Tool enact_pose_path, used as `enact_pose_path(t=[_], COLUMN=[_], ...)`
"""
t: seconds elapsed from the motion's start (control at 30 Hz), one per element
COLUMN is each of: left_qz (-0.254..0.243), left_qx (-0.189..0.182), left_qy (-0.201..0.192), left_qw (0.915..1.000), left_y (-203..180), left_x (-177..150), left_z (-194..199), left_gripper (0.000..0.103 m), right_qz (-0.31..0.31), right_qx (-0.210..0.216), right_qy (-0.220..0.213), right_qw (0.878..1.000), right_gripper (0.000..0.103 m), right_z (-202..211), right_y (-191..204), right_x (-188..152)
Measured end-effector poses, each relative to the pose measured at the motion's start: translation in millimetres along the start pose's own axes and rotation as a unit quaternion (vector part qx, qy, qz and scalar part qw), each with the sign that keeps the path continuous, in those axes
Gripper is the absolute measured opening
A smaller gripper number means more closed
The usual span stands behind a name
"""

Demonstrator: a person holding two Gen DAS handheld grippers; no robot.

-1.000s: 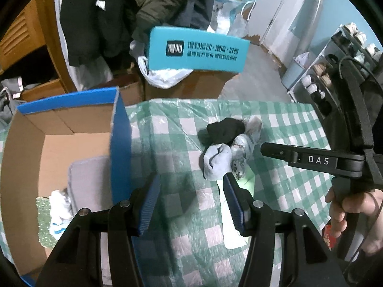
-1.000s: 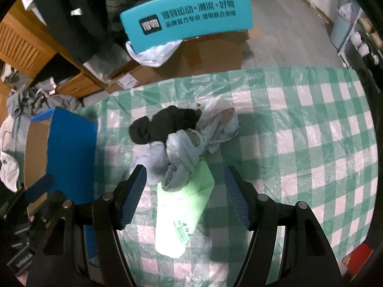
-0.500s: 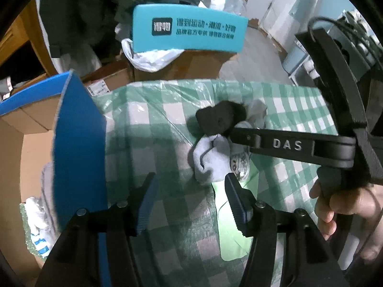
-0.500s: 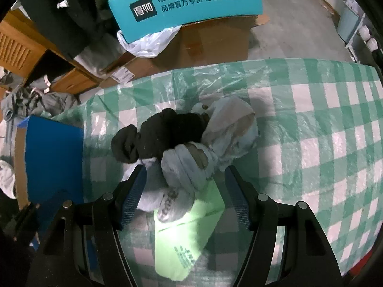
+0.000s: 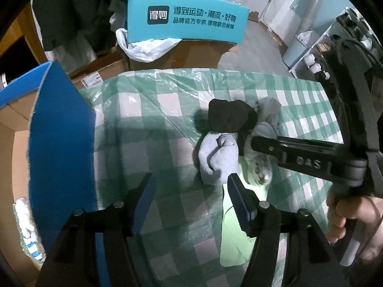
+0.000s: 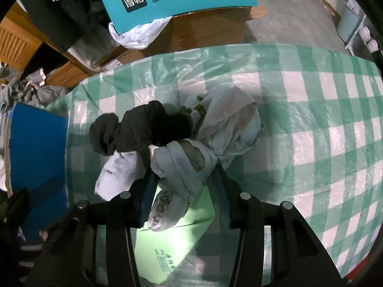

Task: Organize soft objects
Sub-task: 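Grasp the knotted white cloth bundle with the right gripper while the left gripper grasps the grey sock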

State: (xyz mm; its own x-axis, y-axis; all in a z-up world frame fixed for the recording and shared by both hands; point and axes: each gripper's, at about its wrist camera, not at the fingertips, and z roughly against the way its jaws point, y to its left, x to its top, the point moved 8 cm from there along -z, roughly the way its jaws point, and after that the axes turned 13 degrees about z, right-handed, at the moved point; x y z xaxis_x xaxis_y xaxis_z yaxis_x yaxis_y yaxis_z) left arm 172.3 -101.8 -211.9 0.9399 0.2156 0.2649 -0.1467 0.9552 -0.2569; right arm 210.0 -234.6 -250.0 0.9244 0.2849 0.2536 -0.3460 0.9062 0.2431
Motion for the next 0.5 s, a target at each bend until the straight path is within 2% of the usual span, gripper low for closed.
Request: enact_pose_path(t=[0.13, 0.23, 0.5], left_qz=[-0.005, -0.012, -0.023], left_qx=[-0.002, 0.004, 0.02], left_qy=[0.012, 0.018, 0.024], left_qw=[0.9999, 0.9998, 0.9992], left_y=[-9.3, -15.4, -26.6], left_x=[-1.7, -4.2, -5.0], left_z=[-9.4, -16.4, -31.1], left_gripper=[0.065, 0.071, 0.072], right_qz=[0.015, 0.031, 0.076], right_qx=[-0.009, -0.018, -0.051], right_qy=[0.003, 0.008, 0.022], right_qw=[1.0, 0.999, 0.996], right_gripper=[0.045, 0.045, 0.045], right_z=[10.7, 17.2, 26.9], right_y=[-8.8, -12.5, -25.8], right_x=[-11.7, -21.2, -45.6])
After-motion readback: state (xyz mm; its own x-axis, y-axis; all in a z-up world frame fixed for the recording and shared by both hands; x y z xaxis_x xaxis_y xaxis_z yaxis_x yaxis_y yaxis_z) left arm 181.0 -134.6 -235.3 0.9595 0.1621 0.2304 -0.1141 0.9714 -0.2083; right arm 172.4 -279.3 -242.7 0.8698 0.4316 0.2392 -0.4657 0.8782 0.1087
